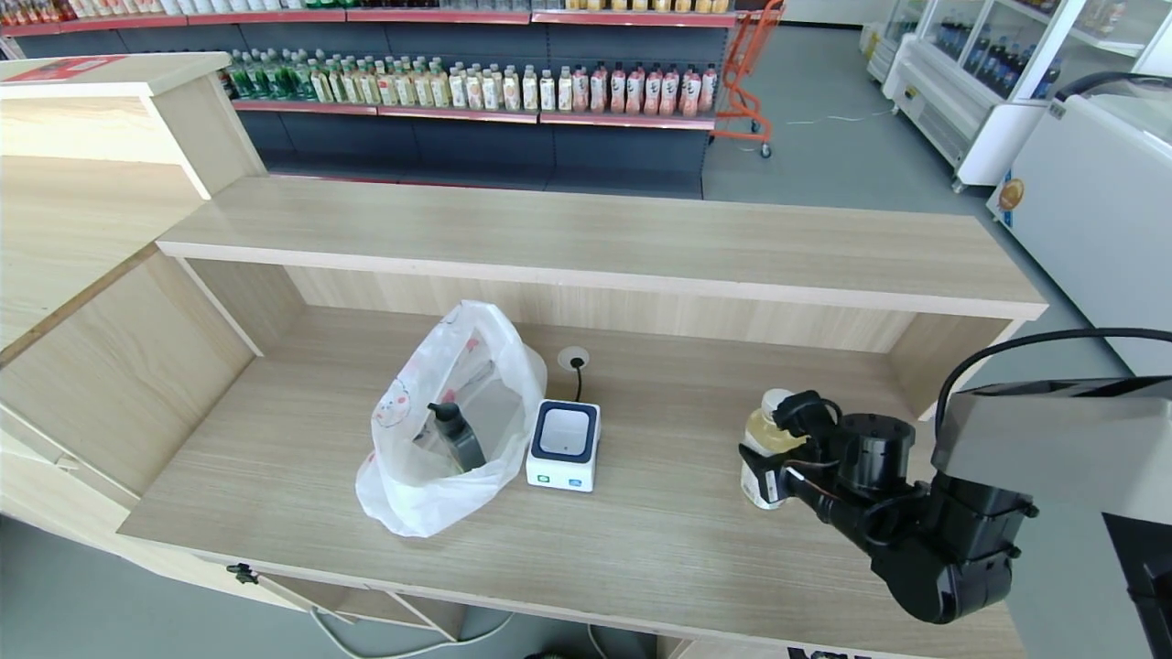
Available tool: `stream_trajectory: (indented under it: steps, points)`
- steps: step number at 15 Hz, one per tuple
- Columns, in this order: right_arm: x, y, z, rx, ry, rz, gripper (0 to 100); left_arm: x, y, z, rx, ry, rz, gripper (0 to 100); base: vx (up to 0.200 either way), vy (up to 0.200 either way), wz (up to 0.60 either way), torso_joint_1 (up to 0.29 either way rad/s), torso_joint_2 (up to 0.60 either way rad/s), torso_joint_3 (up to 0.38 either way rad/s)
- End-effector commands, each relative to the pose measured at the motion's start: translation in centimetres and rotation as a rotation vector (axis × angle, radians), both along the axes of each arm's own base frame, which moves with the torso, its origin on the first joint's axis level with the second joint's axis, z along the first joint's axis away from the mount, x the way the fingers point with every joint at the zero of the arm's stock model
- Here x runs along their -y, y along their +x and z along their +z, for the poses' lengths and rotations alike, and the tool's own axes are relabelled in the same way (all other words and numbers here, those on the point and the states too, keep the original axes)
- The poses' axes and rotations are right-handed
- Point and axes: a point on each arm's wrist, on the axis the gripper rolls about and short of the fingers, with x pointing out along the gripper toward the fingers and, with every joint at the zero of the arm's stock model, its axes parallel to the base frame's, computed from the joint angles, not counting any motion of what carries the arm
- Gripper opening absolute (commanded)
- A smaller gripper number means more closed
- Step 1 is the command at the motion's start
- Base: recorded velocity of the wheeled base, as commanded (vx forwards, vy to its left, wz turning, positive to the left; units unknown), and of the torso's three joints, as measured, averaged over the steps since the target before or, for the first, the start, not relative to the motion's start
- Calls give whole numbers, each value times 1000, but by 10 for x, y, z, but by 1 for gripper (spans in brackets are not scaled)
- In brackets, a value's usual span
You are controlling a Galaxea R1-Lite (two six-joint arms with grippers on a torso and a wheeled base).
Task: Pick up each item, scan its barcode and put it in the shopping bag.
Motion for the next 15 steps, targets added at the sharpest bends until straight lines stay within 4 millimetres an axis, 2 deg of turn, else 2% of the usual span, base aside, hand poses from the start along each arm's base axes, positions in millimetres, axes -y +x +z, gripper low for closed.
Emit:
stream_trajectory:
  steps: [1, 4, 6, 7, 9, 11, 13, 15]
  points:
    - [4, -24, 47, -2, 162, 77, 0, 0, 0, 0, 0, -1, 0, 100, 0, 0, 0, 0, 0, 0]
    - [0, -52, 102, -67, 361, 293, 0, 0, 0, 0, 0, 0, 0, 100, 0, 0, 0, 0, 0, 0]
    - [-1, -70, 124, -122, 428, 388, 0, 0, 0, 0, 0, 0, 0, 100, 0, 0, 0, 0, 0, 0]
    - [-2, -86, 137, -165, 445, 492, 0, 0, 0, 0, 0, -1, 0, 100, 0, 0, 0, 0, 0, 0]
    - [-9, -104, 136, -212, 445, 570, 0, 0, 0, 0, 0, 0, 0, 100, 0, 0, 0, 0, 0, 0]
    - [-17, -112, 136, -224, 446, 608, 0, 0, 0, 0, 0, -1, 0, 100, 0, 0, 0, 0, 0, 0]
    - [-30, -124, 150, -228, 498, 667, 0, 0, 0, 0, 0, 0, 0, 100, 0, 0, 0, 0, 0, 0]
    - [-34, -131, 156, -228, 504, 697, 0, 0, 0, 0, 0, 0, 0, 100, 0, 0, 0, 0, 0, 0]
